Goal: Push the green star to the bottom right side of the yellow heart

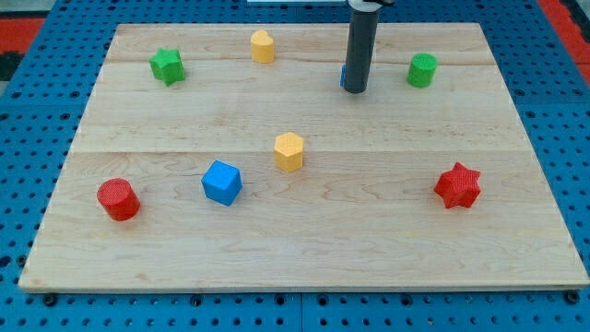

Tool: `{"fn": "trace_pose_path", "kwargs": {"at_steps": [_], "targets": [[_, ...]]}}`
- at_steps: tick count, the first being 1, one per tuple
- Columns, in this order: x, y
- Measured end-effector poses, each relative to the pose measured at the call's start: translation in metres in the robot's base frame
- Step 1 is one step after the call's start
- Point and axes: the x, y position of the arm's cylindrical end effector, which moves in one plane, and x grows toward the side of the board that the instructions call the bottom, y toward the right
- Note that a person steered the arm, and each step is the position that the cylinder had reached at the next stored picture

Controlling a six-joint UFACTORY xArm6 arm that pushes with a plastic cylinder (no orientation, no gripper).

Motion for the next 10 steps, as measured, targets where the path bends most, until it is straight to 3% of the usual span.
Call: {"fn": "trace_pose_path", "kwargs": {"at_steps": [6,10], "targets": [[0.000,-0.234],[0.000,-0.310]]}}
